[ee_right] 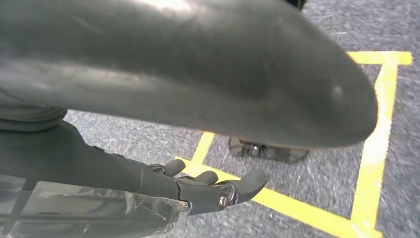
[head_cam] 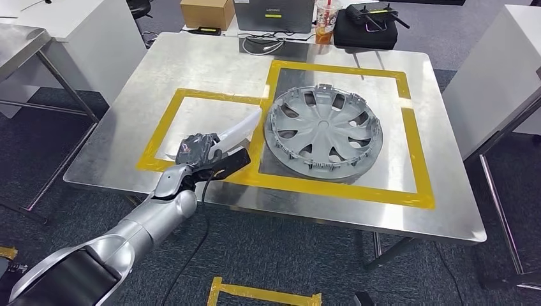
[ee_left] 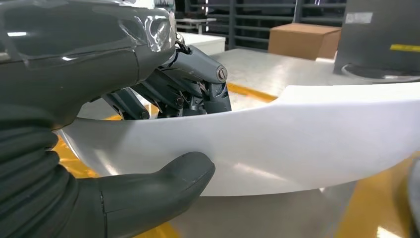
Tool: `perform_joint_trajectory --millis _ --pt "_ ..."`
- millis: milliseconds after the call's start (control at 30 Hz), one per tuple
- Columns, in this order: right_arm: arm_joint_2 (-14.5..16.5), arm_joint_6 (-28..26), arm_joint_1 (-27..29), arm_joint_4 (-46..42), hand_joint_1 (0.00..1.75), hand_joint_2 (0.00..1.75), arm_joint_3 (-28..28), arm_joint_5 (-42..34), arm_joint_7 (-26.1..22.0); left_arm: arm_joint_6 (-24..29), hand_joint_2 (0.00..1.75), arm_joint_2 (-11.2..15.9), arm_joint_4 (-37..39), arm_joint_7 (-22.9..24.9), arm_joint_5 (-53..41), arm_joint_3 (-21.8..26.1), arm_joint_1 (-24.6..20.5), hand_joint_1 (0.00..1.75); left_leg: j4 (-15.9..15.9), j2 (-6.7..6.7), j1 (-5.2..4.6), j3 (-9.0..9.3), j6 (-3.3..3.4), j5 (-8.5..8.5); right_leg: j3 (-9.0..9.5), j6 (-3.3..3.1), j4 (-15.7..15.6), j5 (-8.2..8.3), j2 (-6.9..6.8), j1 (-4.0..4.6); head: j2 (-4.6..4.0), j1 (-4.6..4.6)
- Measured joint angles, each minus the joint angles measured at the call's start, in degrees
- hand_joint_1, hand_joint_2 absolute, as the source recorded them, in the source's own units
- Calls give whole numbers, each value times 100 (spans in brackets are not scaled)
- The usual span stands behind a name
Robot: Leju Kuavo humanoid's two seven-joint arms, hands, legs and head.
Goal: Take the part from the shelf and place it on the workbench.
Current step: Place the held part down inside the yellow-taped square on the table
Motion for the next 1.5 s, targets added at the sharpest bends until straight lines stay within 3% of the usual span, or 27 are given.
perform_joint_trajectory --millis 67,133,200,267,300,333,367,433,467,600,667,733,767,800,833,900,967,1100,1167,1233,1300,1333,1400,1467,1500 --pt "-5 4 -3 0 0 0 13 -1 15 -20 175 0 0 -13 3 25 -4 175 -74 -1 -2 43 56 41 2 63 -12 3 -3 -8 0 -1" --pt "-12 10 -9 0 0 0 30 -1 20 -27 175 -8 0 -23 25 47 -15 175 -184 6 26 110 128 104 -111 71 237 -139 -4 -4 0 9" --pt "-20 15 -12 0 0 0 40 -1 23 -42 175 -18 2 -28 48 64 0 87 -221 9 32 129 159 131 -452 34 966 -455 -4 -7 0 19" --pt "-31 16 -8 0 0 0 44 0 25 -39 175 -21 7 -33 54 79 39 0 -216 5 24 124 161 131 -766 57 1612 -655 -5 -14 0 21" --pt "-37 16 -8 0 0 0 45 0 25 -27 175 -21 9 -37 56 91 55 0 -208 1 24 123 158 129 -781 100 1637 -628 -5 -21 0 22" --pt "-42 16 -9 0 0 0 46 0 25 -14 131 -21 10 -40 60 106 66 0 -195 -3 27 123 150 123 -672 154 1410 -512 -6 -31 0 22" --pt "-49 16 -12 0 0 0 47 -1 25 -4 87 -21 11 -46 67 125 72 0 -171 -7 31 121 132 110 -464 208 993 -343 -7 -45 0 23" --pt "-57 28 -24 0 0 0 51 -1 25 -1 0 -19 11 -61 81 165 73 0 -96 -15 10 91 74 67 -84 220 250 -96 -3 -56 0 18" --pt "-60 35 -28 0 0 0 55 -1 27 -2 0 -17 11 -68 85 181 73 0 -66 -17 -4 71 46 51 8 186 65 -45 0 -52 0 16" --pt "-60 51 -31 0 0 0 84 -1 49 11 0 -10 13 -84 95 223 82 0 35 -10 15 -9 -48 -28 21 26 18 -16 6 -46 0 15" --pt "-60 53 -33 0 0 0 95 -1 57 35 0 -8 14 -99 101 264 85 0 495 -4 42 -224 -111 -303 28 -25 10 -10 5 -70 0 5" --pt "-65 53 -32 0 0 0 99 -1 64 56 0 -5 15 -126 113 302 106 0 1297 -1 63 -594 -155 -660 26 -48 12 -14 5 -61 0 0" --pt "-65 53 -32 0 0 0 101 0 69 62 0 -3 17 -140 127 317 123 0 1599 -1 71 -742 -163 -751 26 -51 14 -16 5 -55 0 0" --pt "-65 53 -31 0 0 0 102 0 75 64 0 0 18 -153 141 331 139 0 1684 -1 75 -792 -160 -726 28 -52 14 -17 7 -49 0 -1" --pt "-63 53 -31 0 0 0 102 0 80 63 0 3 19 -165 157 346 146 0 1523 -1 77 -724 -144 -592 34 -51 15 -18 11 -42 0 -2" --pt "-54 53 -34 0 0 0 104 -1 90 47 0 6 20 -191 210 390 132 0 711 0 66 -335 -73 -197 50 -48 12 -19 17 -30 0 -1" --pt "-43 53 -45 0 0 0 105 -1 92 -7 0 2 20 -230 287 447 105 0 110 5 31 -25 -9 -9 39 -25 10 -18 16 -3 0 2" --pt "-27 54 -50 0 0 0 106 -1 89 -216 0 -11 17 -299 497 573 95 0 -74 9 14 58 81 44 -4 76 16 -18 7 -8 0 5" --pt "-24 51 -54 1 0 0 107 -1 80 -411 0 -45 15 -369 685 661 80 0 -159 10 36 97 142 100 -179 73 376 -206 4 -9 0 13" --pt "-25 45 -54 1 0 0 107 -1 75 -648 0 -89 15 -462 929 763 88 0 -169 8 21 95 159 109 -554 48 1179 -538 4 -11 0 16" --pt "-32 32 -52 0 0 0 107 -1 75 -846 0 -130 13 -566 1206 882 121 0 -166 6 10 92 161 108 -803 88 1696 -685 3 -16 0 15" --pt "-36 22 -52 0 0 0 107 -1 74 -920 0 -154 6 -623 1349 945 132 0 -162 3 8 94 160 107 -764 134 1611 -619 2 -22 0 16" --pt "-47 -1 -54 0 0 0 107 -1 69 -1053 0 -211 -32 -743 1631 1083 136 0 -134 -9 9 94 138 92 -371 225 812 -308 -4 -40 0 17" --pt "-55 -16 -57 0 0 0 107 -1 62 -1161 0 -268 -90 -856 1817 1181 128 0 -83 -26 -18 69 91 61 -13 204 126 -85 -6 -36 0 17" --pt "-59 -22 -56 0 0 0 107 -1 60 -1206 0 -292 -115 -903 1880 1211 127 0 -64 -31 -32 55 69 50 53 160 0 -53 -7 -26 0 16"
